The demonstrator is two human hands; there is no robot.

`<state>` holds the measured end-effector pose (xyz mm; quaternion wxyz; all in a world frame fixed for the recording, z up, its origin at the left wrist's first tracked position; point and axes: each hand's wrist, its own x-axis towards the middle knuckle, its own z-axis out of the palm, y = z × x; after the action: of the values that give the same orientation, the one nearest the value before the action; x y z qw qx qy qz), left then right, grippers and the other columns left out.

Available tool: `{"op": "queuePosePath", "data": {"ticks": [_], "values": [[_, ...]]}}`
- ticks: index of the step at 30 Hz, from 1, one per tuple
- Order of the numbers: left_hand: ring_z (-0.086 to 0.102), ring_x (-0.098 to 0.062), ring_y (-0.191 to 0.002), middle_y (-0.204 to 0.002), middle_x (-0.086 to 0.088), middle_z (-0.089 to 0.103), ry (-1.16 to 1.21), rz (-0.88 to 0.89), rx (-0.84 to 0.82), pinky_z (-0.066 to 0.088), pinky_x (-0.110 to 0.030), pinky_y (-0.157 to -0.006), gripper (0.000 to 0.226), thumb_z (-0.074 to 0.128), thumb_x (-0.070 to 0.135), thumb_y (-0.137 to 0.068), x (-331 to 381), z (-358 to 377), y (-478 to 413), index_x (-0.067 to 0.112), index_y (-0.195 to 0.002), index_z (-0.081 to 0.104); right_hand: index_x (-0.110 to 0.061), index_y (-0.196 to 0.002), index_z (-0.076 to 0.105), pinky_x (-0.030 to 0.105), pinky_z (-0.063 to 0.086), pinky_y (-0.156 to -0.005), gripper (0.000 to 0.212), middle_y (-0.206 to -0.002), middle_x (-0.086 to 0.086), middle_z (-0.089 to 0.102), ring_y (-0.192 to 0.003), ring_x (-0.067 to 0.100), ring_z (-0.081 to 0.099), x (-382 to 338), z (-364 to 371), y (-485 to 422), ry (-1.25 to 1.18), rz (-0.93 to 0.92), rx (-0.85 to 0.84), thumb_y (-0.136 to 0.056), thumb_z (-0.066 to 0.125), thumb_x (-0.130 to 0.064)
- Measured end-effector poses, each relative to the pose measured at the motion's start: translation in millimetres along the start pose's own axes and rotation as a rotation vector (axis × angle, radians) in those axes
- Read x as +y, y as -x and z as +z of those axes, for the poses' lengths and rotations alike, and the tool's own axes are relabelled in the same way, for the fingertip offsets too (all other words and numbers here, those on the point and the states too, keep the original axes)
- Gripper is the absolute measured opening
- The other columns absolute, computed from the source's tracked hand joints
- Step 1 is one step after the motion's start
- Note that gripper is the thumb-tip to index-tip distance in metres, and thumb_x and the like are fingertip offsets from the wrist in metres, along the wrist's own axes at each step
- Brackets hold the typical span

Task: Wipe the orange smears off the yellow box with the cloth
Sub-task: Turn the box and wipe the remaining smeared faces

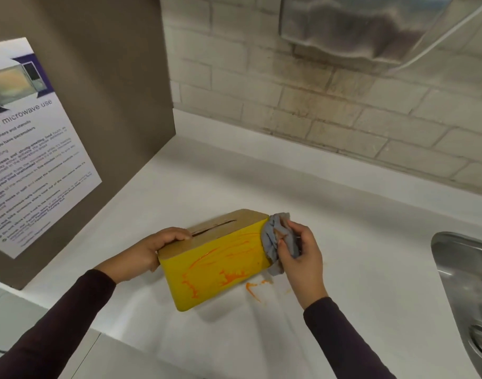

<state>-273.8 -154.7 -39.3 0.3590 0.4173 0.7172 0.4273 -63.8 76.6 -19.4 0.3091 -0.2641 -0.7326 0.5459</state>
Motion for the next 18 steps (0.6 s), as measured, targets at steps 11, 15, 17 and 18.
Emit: {"op": "queuePosePath", "data": {"ticks": [11, 15, 17, 18], "values": [[0.037, 0.022, -0.118, -0.123, 0.050, 0.042, 0.061, 0.034, 0.046, 0.026, -0.011, -0.106, 0.021, 0.041, 0.059, -0.088, 0, 8, 3, 0.065, -0.100, 0.058, -0.038, -0.110, 0.047, 0.014, 0.048, -0.086, 0.040, -0.115, -0.018, 0.052, -0.107, -0.001, 0.054, 6, 21, -6, -0.027, -0.020, 0.042, -0.089, 0.056, -0.005], [0.045, -0.008, -0.126, -0.132, 0.010, 0.050, 0.124, 0.030, 0.202, 0.039, -0.030, -0.102, 0.071, 0.062, 0.077, -0.058, 10, 16, 15, 0.028, -0.110, 0.061, -0.014, -0.115, 0.051, 0.010, 0.037, -0.095, 0.041, -0.120, 0.010, 0.046, -0.110, -0.004, 0.045, -3, 26, -16, 0.092, -0.171, 0.069, -0.083, 0.053, 0.012], [0.047, -0.013, -0.126, -0.130, 0.001, 0.054, 0.181, 0.049, 0.279, 0.041, -0.029, -0.100, 0.069, 0.066, 0.068, -0.059, 16, 21, 9, 0.020, -0.109, 0.062, -0.011, -0.116, 0.053, 0.004, 0.033, -0.094, 0.045, -0.127, 0.012, 0.041, -0.114, -0.010, 0.039, -4, 27, -18, 0.136, -0.233, 0.043, -0.079, 0.053, 0.016], [0.045, -0.015, -0.128, -0.130, -0.003, 0.055, 0.208, 0.048, 0.315, 0.040, -0.033, -0.103, 0.064, 0.064, 0.059, -0.061, 16, 23, 6, 0.017, -0.109, 0.062, -0.013, -0.117, 0.054, 0.004, 0.033, -0.094, 0.046, -0.130, 0.009, 0.038, -0.117, -0.009, 0.038, -4, 28, -18, 0.134, -0.247, 0.013, -0.079, 0.057, 0.013]]}}
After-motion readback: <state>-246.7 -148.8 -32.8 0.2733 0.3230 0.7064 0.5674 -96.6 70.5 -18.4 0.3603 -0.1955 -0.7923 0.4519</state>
